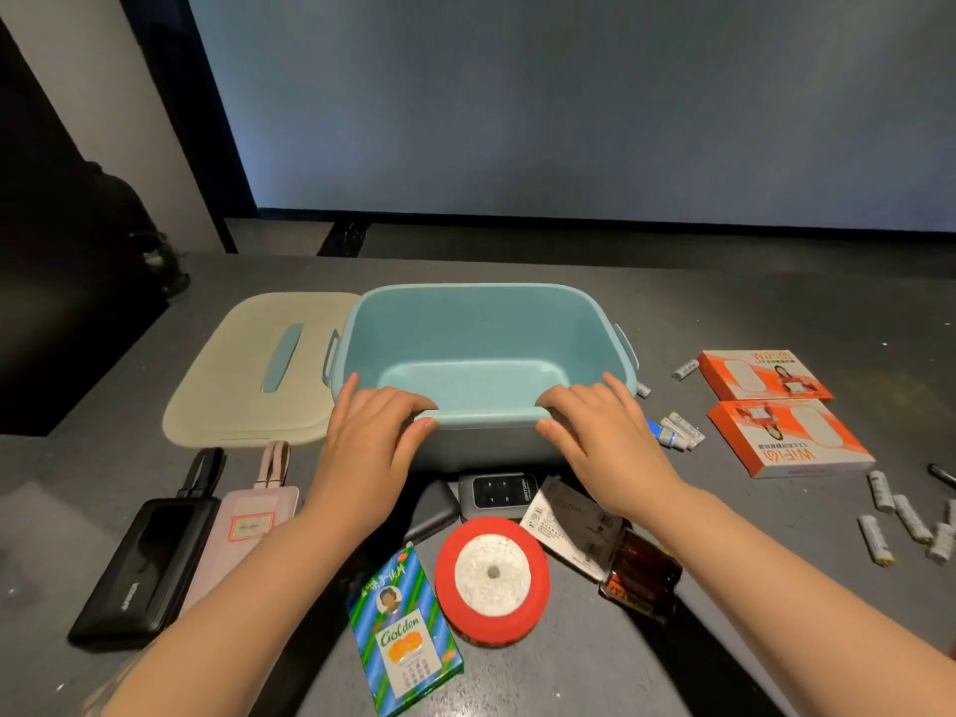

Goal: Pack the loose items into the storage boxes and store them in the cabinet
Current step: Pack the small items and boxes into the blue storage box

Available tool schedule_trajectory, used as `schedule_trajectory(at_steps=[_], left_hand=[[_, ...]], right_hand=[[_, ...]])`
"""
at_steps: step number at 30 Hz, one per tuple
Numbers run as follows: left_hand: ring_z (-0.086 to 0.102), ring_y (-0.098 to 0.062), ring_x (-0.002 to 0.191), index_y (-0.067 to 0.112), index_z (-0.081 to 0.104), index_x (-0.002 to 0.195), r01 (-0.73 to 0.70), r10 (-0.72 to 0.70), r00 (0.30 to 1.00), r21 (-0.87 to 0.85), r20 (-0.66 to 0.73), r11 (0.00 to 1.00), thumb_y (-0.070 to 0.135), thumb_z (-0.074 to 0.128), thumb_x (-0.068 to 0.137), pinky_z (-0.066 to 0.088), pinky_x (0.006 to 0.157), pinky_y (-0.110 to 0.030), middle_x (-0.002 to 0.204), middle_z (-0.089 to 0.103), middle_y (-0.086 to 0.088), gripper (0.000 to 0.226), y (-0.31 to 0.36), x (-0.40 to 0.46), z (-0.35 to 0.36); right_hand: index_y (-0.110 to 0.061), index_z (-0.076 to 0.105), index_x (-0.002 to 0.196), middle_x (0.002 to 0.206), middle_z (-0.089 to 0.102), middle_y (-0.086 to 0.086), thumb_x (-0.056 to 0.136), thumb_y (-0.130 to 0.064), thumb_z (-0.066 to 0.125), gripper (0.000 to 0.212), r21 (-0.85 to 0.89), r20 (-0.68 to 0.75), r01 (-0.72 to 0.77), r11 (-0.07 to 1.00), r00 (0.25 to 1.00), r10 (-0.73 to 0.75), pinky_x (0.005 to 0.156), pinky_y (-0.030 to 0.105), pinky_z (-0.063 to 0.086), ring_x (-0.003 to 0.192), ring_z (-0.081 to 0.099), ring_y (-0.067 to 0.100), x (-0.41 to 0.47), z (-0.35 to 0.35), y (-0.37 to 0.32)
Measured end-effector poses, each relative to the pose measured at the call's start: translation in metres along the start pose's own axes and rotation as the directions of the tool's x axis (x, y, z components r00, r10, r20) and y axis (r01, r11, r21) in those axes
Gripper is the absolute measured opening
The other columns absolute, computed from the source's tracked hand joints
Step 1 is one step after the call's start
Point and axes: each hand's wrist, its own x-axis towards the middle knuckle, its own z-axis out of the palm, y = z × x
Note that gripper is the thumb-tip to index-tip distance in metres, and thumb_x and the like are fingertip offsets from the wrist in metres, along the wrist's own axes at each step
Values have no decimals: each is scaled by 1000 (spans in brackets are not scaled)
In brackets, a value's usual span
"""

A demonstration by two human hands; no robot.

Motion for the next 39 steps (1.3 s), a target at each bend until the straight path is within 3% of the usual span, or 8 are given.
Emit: schedule_trajectory(at_steps=[5, 9, 13, 19, 27, 30, 36, 39], left_hand=[[46, -11, 120, 21, 62, 111, -55, 44, 996, -138, -80, 989, 24, 55, 90, 16, 116, -38, 122, 56, 7, 22, 27, -27, 0], [46, -5, 120, 27, 59, 114, -8, 22, 997, -200, 70, 980, 38, 56, 84, 20, 113, -28, 122, 55, 15, 32, 52, -66, 16], [42, -3, 115, 35, 51, 119, 111, -82, 975, -130, 207, 985, 60, 63, 66, 23, 98, -16, 121, 48, 22, 60, 62, -92, 32], [29, -6, 130, 39, 34, 134, 146, -127, 941, -37, 313, 989, 72, 67, 51, 21, 105, -21, 139, 35, 18, 95, 55, -105, 47], [22, -3, 130, 45, 27, 131, 158, -139, 935, -32, 327, 987, 67, 66, 47, 20, 101, -18, 141, 29, 18, 95, 54, -107, 56], [24, 0, 127, 47, 26, 129, 159, -137, 931, -39, 339, 986, 66, 67, 46, 20, 99, -17, 132, 28, 26, 95, 53, -106, 57], [27, 8, 105, 59, 20, 111, 172, -140, 949, -93, 284, 981, 58, 71, 43, 24, 86, -11, 111, 31, 32, 85, 55, -102, 57], [27, 4, 104, 48, 32, 116, 173, -144, 950, -84, 276, 981, 59, 70, 44, 24, 87, -14, 110, 33, 24, 83, 57, -99, 57]], right_hand=[[-25, 54, 124, 125, 54, -8, 94, -37, 51, 33, 140, -108, -22, 990, 993, 38, 109, 29, 19, 122, 40, 13, -31, -11, 1], [-27, 53, 127, 136, 47, -9, 91, -39, 53, 37, 239, -156, -133, 962, 972, 174, 107, 30, 25, 129, 36, 11, -86, -6, 3], [-32, 52, 126, 130, 49, -16, 81, -48, 66, 49, 212, -55, -241, 947, 965, 258, 104, 34, 30, 125, 41, 9, -139, 9, 10], [-38, 43, 129, 120, 47, -23, 66, -63, 68, 72, 165, 19, -315, 935, 949, 316, 100, 23, 23, 117, 40, 3, -160, 22, 16], [-37, 41, 130, 110, 40, -27, 68, -57, 73, 73, 158, 31, -371, 915, 928, 371, 97, 28, 30, 114, 40, 6, -153, 28, 22], [-39, 44, 126, 108, 44, -27, 67, -52, 75, 68, 171, 33, -366, 915, 930, 366, 92, 27, 33, 109, 41, 4, -152, 28, 23], [-36, 51, 119, 103, 49, -25, 59, -49, 79, 67, 214, 36, -401, 891, 915, 403, 76, 19, 32, 96, 40, 0, -146, 29, 27], [-32, 58, 109, 96, 53, -18, 54, -44, 82, 61, 236, 56, -427, 873, 903, 427, 70, 9, 29, 94, 44, 6, -140, 27, 26]])
